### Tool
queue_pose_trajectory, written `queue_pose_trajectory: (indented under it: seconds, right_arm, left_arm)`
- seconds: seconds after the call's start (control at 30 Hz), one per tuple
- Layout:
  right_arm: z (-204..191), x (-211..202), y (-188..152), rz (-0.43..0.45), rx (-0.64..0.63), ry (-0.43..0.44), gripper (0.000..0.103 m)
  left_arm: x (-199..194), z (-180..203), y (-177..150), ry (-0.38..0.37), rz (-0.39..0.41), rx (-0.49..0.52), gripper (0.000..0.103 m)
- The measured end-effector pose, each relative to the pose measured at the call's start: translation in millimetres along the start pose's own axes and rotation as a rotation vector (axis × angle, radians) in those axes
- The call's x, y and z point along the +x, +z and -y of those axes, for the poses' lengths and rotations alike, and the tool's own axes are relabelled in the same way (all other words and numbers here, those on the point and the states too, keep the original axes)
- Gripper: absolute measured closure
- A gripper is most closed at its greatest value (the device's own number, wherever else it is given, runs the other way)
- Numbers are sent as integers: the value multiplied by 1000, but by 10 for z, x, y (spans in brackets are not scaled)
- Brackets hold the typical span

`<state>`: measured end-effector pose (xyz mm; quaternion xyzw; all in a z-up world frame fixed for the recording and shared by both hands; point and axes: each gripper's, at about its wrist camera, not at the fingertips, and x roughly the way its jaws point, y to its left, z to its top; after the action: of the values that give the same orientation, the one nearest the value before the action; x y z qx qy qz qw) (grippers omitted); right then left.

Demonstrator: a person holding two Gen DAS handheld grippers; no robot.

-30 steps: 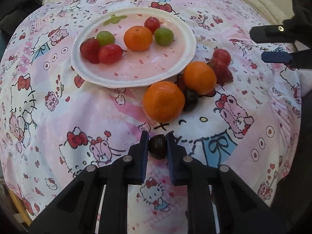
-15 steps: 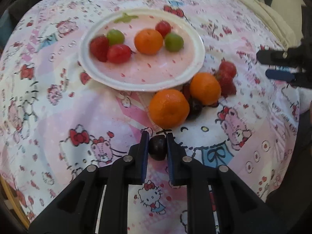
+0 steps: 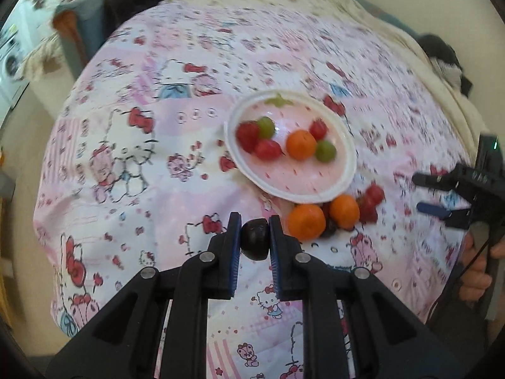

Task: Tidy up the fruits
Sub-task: 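Grasp the dark purple grape with the left gripper while the right gripper grasps a red tomato, then carry the dark grape over the plate with the left gripper while the right gripper carries the tomato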

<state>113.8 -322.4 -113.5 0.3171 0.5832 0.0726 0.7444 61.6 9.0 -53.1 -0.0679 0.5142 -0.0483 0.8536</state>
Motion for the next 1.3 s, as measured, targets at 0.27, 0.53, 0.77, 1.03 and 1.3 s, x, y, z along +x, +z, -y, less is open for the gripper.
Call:
queue_pose_trajectory:
  seconds: [0.27,0.53,0.77,1.03,1.3]
  right_arm:
    - [-143,397,140,-83,-53,-60,55]
    - [-165,717,148,-128,-69,-143,56]
    - [-186,630,134,-99,-97,-140,70]
    - [-226,314,131,-6,-94,-55,70]
    - [-431,-65,42,103,-189,22,70]
  left_arm:
    - [-87,-4,47,15,49,-4,89]
    - [-7,4,62,39,46,6,89]
    - [50,83,78,42,41,24,89]
    - [6,68,71,81,75,33,89]
    - [-136,-73,93,132,160,-9,89]
